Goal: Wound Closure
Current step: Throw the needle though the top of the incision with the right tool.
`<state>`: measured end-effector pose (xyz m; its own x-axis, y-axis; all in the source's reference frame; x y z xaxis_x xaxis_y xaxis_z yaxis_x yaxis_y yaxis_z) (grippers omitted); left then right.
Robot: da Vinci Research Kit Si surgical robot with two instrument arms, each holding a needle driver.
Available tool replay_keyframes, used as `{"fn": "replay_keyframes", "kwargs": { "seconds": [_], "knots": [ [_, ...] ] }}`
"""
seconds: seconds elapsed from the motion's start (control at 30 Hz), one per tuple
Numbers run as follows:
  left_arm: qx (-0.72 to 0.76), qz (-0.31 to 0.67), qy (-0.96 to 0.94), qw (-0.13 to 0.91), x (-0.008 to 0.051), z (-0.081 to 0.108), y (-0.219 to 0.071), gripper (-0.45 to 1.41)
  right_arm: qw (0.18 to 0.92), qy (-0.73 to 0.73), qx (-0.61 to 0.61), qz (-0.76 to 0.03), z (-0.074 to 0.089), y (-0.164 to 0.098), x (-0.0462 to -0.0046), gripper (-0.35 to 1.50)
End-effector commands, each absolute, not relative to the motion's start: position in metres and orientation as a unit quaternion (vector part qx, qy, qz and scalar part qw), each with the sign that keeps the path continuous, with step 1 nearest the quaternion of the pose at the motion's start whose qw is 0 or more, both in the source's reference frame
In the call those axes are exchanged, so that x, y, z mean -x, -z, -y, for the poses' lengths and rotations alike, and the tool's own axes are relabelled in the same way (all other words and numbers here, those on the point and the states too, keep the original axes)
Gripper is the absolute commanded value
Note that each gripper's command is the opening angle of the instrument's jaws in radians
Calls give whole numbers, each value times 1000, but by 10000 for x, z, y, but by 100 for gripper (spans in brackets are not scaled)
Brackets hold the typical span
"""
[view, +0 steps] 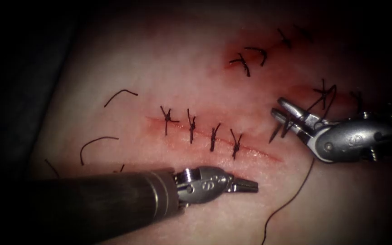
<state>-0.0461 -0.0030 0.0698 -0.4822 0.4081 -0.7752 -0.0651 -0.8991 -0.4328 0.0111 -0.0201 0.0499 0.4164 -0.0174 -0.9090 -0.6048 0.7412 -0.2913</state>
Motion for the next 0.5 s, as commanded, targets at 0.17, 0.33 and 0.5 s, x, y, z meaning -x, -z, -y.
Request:
{"fn": "replay_keyframes", "kwargs": {
  "seconds": [0.17,0.33,0.5],
  "knots": [
    [486,178,-842,151,470,31,-712,-13,785,-172,320,-502,206,-515,-121,-35],
    [480,173,-846,158,468,23,-717,-23,785,-164,326,-501,205,-520,-124,-35],
    [471,172,-847,176,467,25,-726,-30,784,-155,334,-499,204,-526,-129,-35]
  ]
}}
